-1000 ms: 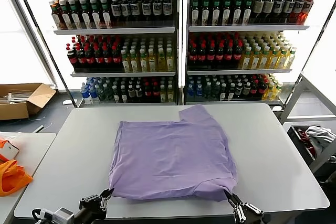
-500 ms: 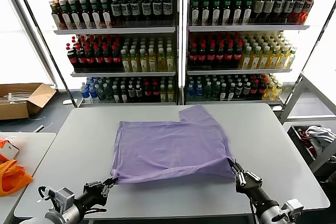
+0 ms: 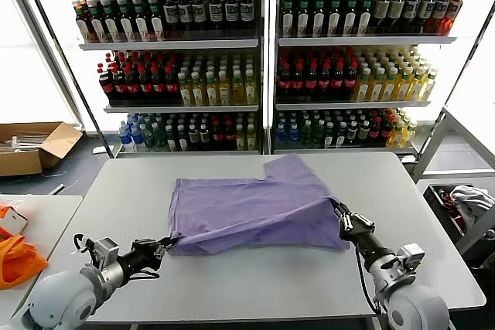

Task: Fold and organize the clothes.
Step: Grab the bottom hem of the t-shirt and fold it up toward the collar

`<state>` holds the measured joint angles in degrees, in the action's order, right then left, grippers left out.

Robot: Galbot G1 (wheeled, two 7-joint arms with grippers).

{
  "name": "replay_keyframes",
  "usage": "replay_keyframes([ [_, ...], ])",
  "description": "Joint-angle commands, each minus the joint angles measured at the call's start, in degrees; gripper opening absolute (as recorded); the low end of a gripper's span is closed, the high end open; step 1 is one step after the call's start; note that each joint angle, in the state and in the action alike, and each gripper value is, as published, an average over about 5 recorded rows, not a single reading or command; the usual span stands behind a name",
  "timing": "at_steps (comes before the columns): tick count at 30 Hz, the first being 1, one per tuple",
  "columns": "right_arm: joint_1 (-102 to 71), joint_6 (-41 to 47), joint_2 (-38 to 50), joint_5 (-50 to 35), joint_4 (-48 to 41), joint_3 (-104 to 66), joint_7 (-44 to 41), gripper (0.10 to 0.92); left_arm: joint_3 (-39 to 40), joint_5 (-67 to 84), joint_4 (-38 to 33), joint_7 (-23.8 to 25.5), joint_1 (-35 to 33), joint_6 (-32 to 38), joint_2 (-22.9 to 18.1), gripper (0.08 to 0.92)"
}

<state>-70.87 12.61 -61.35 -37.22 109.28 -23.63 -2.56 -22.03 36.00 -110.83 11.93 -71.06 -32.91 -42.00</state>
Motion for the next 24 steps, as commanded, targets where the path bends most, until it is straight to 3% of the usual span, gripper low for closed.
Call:
replay_keyframes([
  [1,6.93,0.41,0.59,2.22,-6.05,4.89,0.4,0.118,7.92,1.52,10.6,0.89,12.93,-0.12,-0.29,0.085],
  [9,7.16,2.39,-0.4,6.87,-7.94,7.63,1.03,0.148,7.82,1.66,12.49,0.43,14.47,-0.11,-2.01,0.103],
  [24,0.2,7.38,1.01,15.81,1.5,-0.57,8.09,0.59,-2.08,1.1,4.99,-2.25,3.4,-0.08,-0.85,0.515],
])
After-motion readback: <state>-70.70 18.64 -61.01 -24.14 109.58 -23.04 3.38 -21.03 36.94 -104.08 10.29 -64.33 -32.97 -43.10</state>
